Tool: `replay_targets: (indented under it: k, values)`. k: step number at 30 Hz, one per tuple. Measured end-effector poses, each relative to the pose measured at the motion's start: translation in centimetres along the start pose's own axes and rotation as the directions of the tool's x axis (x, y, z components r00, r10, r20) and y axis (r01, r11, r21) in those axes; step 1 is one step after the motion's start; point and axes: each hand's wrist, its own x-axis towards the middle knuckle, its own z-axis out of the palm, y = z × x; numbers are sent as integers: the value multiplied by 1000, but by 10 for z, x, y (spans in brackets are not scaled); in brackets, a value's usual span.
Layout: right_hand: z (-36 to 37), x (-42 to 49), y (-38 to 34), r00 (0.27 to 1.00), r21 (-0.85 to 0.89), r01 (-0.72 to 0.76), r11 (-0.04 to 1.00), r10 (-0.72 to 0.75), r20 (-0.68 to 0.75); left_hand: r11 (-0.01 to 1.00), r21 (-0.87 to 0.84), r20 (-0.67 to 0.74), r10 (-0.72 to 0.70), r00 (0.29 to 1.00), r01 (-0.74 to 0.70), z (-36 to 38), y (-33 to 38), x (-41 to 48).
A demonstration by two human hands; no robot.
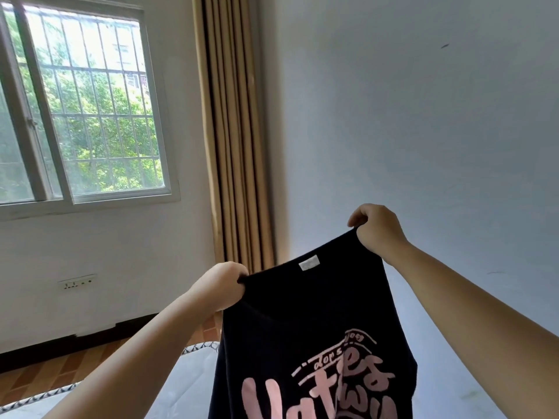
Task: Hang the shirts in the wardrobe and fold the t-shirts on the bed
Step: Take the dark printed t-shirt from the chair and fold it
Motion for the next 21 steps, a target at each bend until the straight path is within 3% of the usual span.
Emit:
replay_targets:
  k: [2, 4, 6, 9, 11, 13, 15, 17, 18, 19, 21]
  values:
    - [-5, 5, -2, 1000, 4, -12, 1000, 12, 19, 942, -325, -56, -105, 993, 81, -11, 0, 1]
    - [-13, 13, 3, 992, 110, -118, 987, 112, 55, 781, -614, -86, -208, 974, 113, -27, 0, 2]
    - [-18, 15, 9, 980, 111, -184, 977, 174, 95, 669, -731, -58, -257, 965, 134, -42, -2, 4]
    - [-23, 24, 10, 974, -9, -181, 984, 180, 140, 671, -728, -55, -264, 963, 142, -66, 7, 11]
    - [-30, 38, -10, 993, 44, -114, 992, 114, 15, 652, -756, -203, -319, 926, 59, -91, 18, 19]
    - [-38, 50, -41, 963, 163, 3, 987, 41, -265, 557, -827, -359, -420, 834, -75, -116, 27, 27]
    - [-34, 52, -60, 927, 188, 73, 979, 3, -374, 481, -872, -338, -461, 820, -89, -127, 30, 26]
    - [-18, 47, -62, 987, 19, 53, 998, -49, -156, 554, -832, -297, -442, 847, -3, -120, 23, 24]
    - [-11, 44, -59, 997, -12, 23, 1000, -23, -79, 604, -797, -355, -465, 811, -2, -117, 17, 22]
    - [-9, 42, -61, 997, -9, 10, 1000, -10, -74, 647, -762, -457, -497, 738, -36, -118, 11, 20]
    - [-14, 39, -74, 968, 126, 91, 988, -58, -244, 726, -676, -630, -482, 609, -125, -125, 4, 14]
